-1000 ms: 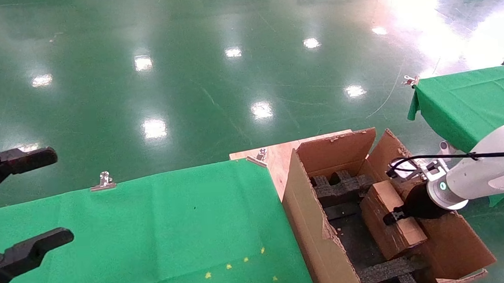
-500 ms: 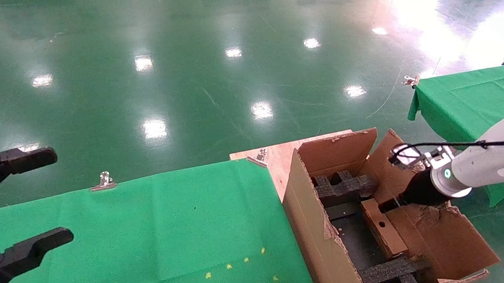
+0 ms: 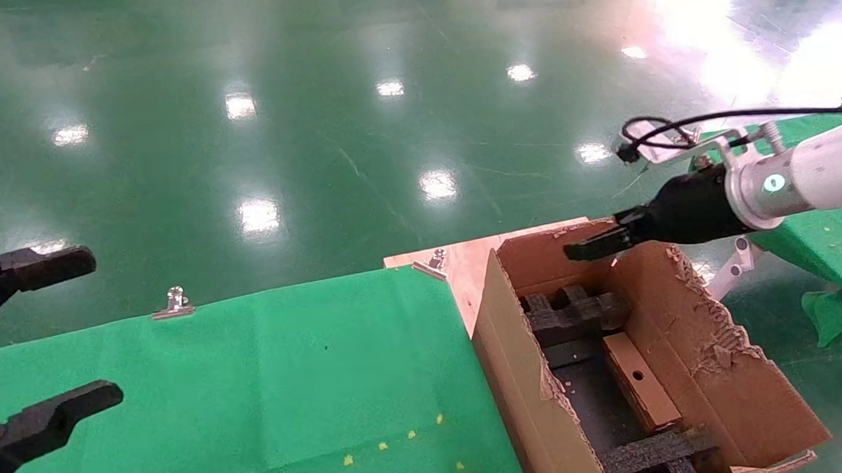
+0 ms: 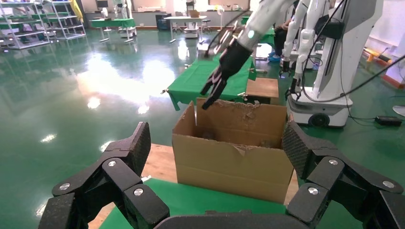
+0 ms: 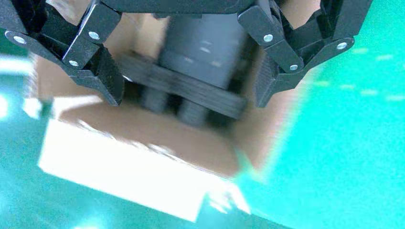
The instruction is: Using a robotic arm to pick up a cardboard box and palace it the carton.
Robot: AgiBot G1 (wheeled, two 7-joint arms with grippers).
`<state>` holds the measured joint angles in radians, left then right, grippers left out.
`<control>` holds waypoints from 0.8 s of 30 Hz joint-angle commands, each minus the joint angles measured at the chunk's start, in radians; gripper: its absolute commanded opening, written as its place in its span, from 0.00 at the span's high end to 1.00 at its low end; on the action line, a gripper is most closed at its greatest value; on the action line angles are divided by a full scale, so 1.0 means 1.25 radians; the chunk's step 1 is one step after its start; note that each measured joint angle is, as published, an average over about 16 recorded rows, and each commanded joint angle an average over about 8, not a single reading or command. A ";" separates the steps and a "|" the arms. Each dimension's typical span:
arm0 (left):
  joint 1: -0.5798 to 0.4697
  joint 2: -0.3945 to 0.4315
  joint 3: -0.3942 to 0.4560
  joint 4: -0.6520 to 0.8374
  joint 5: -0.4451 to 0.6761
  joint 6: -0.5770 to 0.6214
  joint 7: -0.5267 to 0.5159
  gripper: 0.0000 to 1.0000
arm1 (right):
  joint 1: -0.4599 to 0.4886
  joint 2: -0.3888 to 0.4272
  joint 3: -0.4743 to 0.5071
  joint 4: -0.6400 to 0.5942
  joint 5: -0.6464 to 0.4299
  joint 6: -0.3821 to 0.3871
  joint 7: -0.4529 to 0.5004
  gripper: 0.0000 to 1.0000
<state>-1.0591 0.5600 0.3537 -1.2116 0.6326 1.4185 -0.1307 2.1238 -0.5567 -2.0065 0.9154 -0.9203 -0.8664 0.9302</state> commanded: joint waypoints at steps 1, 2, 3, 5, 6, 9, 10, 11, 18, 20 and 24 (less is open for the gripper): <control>0.000 0.000 0.000 0.000 0.000 0.000 0.000 0.00 | 0.036 0.033 0.024 0.056 0.024 -0.025 -0.034 0.00; 0.000 0.000 0.000 0.000 0.000 0.000 0.000 0.00 | 0.040 0.044 0.036 0.064 0.049 -0.047 -0.049 0.00; 0.000 0.000 0.000 0.000 0.000 0.000 0.000 0.00 | 0.042 0.053 0.048 0.067 0.076 -0.069 -0.062 0.00; 0.000 0.000 0.000 0.000 0.000 0.000 0.000 0.00 | 0.039 0.068 0.069 0.065 0.135 -0.114 -0.083 0.00; 0.000 0.000 0.000 0.000 0.000 0.000 0.000 0.00 | 0.037 0.073 0.076 0.063 0.156 -0.129 -0.091 0.00; 0.000 0.000 0.000 0.000 0.000 0.000 0.000 0.00 | 0.026 0.089 0.101 0.054 0.224 -0.182 -0.107 0.00; 0.000 0.000 0.000 0.000 0.000 0.000 0.000 0.00 | 0.022 0.093 0.107 0.051 0.241 -0.195 -0.110 0.00; 0.000 0.000 0.000 0.000 0.000 0.000 0.000 0.00 | 0.019 0.096 0.112 0.050 0.254 -0.204 -0.111 0.00; 0.000 0.000 0.000 0.000 0.000 0.000 0.000 0.00 | 0.011 0.097 0.119 0.045 0.270 -0.213 -0.113 0.00; 0.000 0.000 0.000 0.000 0.000 0.000 0.000 0.00 | 0.006 0.095 0.124 0.047 0.265 -0.210 -0.116 0.00; 0.000 0.000 0.000 0.000 0.000 0.000 0.000 0.00 | -0.023 0.090 0.169 0.056 0.260 -0.220 -0.133 0.00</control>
<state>-1.0588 0.5597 0.3537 -1.2114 0.6321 1.4181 -0.1307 2.0812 -0.4468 -1.7755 0.9892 -0.5966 -1.1464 0.7568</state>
